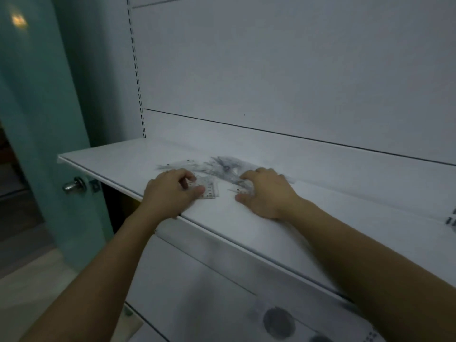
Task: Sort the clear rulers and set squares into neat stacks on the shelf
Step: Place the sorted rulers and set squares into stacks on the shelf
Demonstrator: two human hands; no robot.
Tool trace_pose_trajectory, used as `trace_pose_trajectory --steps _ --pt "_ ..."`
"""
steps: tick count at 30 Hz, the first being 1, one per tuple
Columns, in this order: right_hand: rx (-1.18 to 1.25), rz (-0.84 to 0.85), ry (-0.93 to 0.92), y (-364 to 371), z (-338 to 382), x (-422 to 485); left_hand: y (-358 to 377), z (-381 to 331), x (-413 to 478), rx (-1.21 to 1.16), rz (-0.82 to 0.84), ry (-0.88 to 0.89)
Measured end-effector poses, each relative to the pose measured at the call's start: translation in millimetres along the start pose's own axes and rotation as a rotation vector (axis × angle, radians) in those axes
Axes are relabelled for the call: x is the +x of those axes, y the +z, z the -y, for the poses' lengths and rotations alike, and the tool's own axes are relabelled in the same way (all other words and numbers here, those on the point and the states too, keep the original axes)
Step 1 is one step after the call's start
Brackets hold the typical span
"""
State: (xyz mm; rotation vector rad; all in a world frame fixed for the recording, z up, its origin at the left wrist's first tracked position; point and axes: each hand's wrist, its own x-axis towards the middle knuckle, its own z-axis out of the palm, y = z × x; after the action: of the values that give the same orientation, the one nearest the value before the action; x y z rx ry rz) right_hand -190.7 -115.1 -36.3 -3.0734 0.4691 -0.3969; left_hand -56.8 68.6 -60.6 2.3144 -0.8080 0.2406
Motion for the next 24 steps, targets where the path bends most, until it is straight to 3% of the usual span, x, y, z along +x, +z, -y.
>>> trace_pose_trajectory --steps 4,8,15,19,24 --pt "0.016 0.083 0.156 -12 -21 2 -1 -5 0 -0.039 0.019 0.008" --pt "0.084 0.194 0.167 -19 -33 1 2 -15 -1 -0.06 -0.013 0.065" --pt "0.275 0.079 0.176 -26 -43 -2 11 -33 3 -0.177 -0.03 0.187" --pt "0.609 0.047 0.249 -46 -59 -12 7 -48 2 -0.251 -0.027 0.219" --pt "0.554 -0.057 0.265 -84 -87 -39 5 -86 6 -0.329 0.027 0.233"
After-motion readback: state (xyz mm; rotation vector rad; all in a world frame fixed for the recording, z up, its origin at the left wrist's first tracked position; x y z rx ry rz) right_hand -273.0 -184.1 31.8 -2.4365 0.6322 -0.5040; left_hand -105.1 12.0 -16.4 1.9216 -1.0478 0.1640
